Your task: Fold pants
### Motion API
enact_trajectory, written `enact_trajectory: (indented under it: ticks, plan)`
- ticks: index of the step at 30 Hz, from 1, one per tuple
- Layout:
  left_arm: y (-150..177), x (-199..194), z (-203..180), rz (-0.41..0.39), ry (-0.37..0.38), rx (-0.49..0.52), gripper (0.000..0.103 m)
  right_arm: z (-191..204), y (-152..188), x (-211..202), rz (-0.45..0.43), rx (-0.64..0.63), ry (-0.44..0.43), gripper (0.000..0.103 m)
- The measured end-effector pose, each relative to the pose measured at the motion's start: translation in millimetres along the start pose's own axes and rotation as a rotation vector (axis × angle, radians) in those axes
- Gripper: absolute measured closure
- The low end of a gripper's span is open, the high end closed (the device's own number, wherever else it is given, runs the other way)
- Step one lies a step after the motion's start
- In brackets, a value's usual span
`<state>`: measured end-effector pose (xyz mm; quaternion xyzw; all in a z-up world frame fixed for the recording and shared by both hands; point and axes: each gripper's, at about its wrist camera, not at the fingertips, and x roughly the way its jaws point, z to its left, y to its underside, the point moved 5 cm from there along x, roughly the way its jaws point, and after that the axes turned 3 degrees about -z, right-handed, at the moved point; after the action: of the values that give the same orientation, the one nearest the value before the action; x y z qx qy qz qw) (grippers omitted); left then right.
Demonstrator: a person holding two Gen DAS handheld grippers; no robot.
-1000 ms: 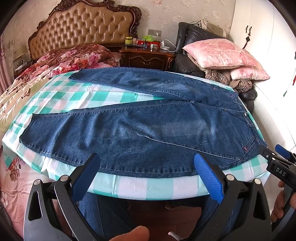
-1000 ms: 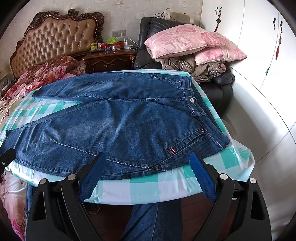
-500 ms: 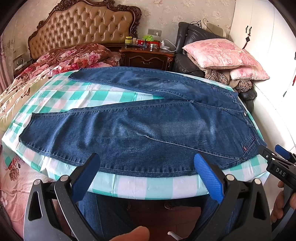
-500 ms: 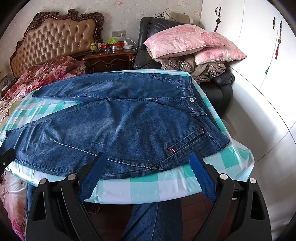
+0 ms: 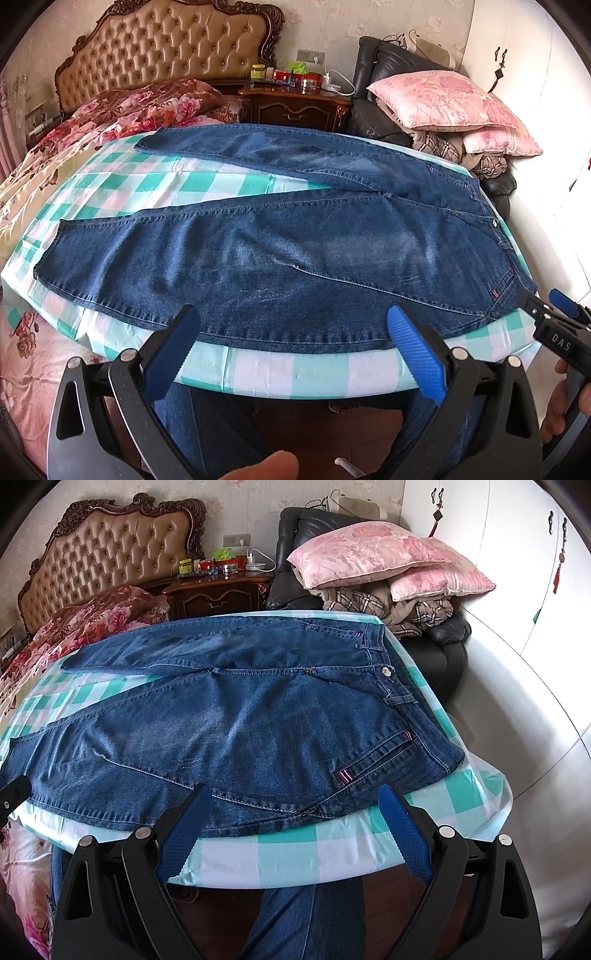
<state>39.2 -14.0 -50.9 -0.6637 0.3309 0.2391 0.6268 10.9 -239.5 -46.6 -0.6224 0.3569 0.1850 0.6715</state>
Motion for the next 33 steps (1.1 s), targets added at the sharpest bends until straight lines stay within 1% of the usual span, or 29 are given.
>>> enact_trajectory:
  ticks: [2,3,4,5,6,7,8,10,11,12,13,14,15,16,17,19,20,22,25,26,27,28,29,30,31,33]
  plan:
    - [-1,6,1,0.015,-0.002,0.002,0.002,-10,-9,9,0.025,0.040,-0.046,0.015]
    - [-2,9,1,0.021,-0.003,0.004,0.002,-19,-19,16,0.037,0.065,-0.070,0.015]
    - [-3,12,2,0.028,-0.004,0.006,0.002,-34,-36,28,0.051,0.111,-0.113,0.015]
    - [-5,16,4,0.036,-0.006,0.005,0.002,-48,-51,39,0.059,0.147,-0.134,0.015]
    - [-8,19,6,0.039,-0.010,0.002,0.002,-64,-67,54,0.068,0.171,-0.128,0.015]
    - [-9,21,7,0.040,-0.014,0.002,0.002,-84,-90,76,0.078,0.178,-0.098,0.015]
    - [-13,25,9,0.040,-0.023,0.002,0.002,-101,-112,98,0.091,0.176,-0.094,0.015]
    - [-19,31,12,0.043,-0.035,-0.002,0.002,-125,-146,136,0.117,0.189,-0.125,0.015]
    - [-21,34,13,0.047,-0.039,-0.003,0.002,-139,-167,162,0.137,0.193,-0.138,0.015]
    - [-23,41,16,0.056,-0.051,-0.005,0.002,-145,-182,183,0.153,0.190,-0.135,0.015]
    - [-24,46,19,0.064,-0.060,-0.008,0.002,-152,-199,210,0.176,0.176,-0.103,0.017]
    - [-25,54,23,0.077,-0.074,-0.016,0.002,-156,-209,227,0.191,0.172,-0.091,0.021]
    - [-25,61,27,0.091,-0.085,-0.022,0.002,-159,-217,243,0.205,0.174,-0.089,0.024]
    - [-25,66,30,0.100,-0.094,-0.027,0.002,-161,-226,259,0.217,0.183,-0.097,0.027]
    - [-24,72,33,0.111,-0.106,-0.034,0.002,-164,-234,277,0.232,0.194,-0.112,0.027]
    - [-25,85,43,0.137,-0.134,-0.052,0.002,-167,-245,310,0.245,0.191,-0.094,0.028]
    - [-25,89,47,0.142,-0.144,-0.058,0.002,-169,-247,321,0.249,0.187,-0.082,0.030]
    - [-28,97,55,0.150,-0.166,-0.070,0.002,-171,-250,344,0.271,0.190,-0.065,0.032]
    - [-31,105,65,0.157,-0.190,-0.082,0.002,-172,-252,368,0.302,0.158,-0.039,0.043]
    - [-33,109,69,0.159,-0.200,-0.086,0.002,-172,-254,373,0.299,0.153,-0.041,0.049]
    - [-34,110,72,0.159,-0.205,-0.087,0.002,-171,-255,375,0.290,0.137,-0.035,0.052]
    - [-35,112,74,0.160,-0.210,-0.089,0.002,-170,-257,376,0.283,0.120,-0.024,0.067]
    - [-36,114,77,0.163,-0.215,-0.090,0.002,-168,-257,377,0.279,0.106,-0.038,0.085]
    - [-39,117,79,0.163,-0.219,-0.092,0.002,-167,-259,375,0.271,0.103,-0.038,0.087]
    - [-40,117,80,0.161,-0.219,-0.091,0.002,-165,-261,372,0.259,0.092,-0.045,0.094]
    - [-48,118,83,0.143,-0.226,-0.081,0.001,-161,-270,356,0.204,0.059,-0.053,0.095]
